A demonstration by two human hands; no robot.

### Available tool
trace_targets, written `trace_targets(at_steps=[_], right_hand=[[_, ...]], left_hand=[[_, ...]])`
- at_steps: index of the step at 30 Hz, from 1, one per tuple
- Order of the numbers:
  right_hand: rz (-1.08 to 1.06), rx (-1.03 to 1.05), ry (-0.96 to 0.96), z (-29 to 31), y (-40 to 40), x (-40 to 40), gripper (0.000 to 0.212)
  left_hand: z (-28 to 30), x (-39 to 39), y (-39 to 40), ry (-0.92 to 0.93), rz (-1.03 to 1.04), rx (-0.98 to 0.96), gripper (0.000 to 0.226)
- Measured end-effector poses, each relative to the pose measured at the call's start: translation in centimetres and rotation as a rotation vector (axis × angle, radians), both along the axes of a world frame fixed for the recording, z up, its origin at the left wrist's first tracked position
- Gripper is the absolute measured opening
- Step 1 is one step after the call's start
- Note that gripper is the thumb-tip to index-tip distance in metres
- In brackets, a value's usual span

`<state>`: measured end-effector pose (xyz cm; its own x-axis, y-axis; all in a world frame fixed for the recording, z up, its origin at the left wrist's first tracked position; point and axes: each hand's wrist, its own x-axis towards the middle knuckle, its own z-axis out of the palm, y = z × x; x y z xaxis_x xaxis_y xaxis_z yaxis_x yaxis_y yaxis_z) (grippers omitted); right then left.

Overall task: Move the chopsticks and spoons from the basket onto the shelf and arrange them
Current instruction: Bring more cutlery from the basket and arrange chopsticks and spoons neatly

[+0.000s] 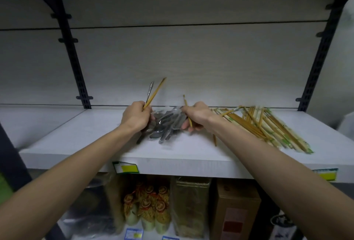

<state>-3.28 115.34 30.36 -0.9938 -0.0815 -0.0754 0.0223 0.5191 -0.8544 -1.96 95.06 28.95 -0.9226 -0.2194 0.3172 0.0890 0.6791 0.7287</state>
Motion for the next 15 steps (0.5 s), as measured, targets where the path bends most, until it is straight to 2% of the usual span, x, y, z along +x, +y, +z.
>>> trace_targets(at_steps=[3, 6, 8, 11, 15], right_hand=[[-0.015, -0.031, 0.05, 0.1, 0.7, 0.4, 0.038], [-0.074, 0.011, 0.173, 0.8, 2.6, 0.7, 0.039], [-0.115, 0.056, 0.252, 1.3, 4.5, 0.8, 0.037], [-0.141, 0.035, 0.29, 2.1, 8.0, 1.1, 0.032], [-0.134, 0.007, 0.315, 2.3, 13.6, 1.1, 0.032]], left_hand=[[0.1, -0.7, -0.4, 0.004, -0.015, -0.18, 0.026], [0.2, -1.2, -0.3, 0.113, 0.037, -0.46, 0.029], [1.0, -1.1, 0.6, 0.192, 0.033, -0.508, 0.029], [2.5, -0.8, 3.8, 0.168, -0.103, -0.338, 0.027], [3.6, -0.6, 10.7, -0.023, -0.301, 0.091, 0.025]])
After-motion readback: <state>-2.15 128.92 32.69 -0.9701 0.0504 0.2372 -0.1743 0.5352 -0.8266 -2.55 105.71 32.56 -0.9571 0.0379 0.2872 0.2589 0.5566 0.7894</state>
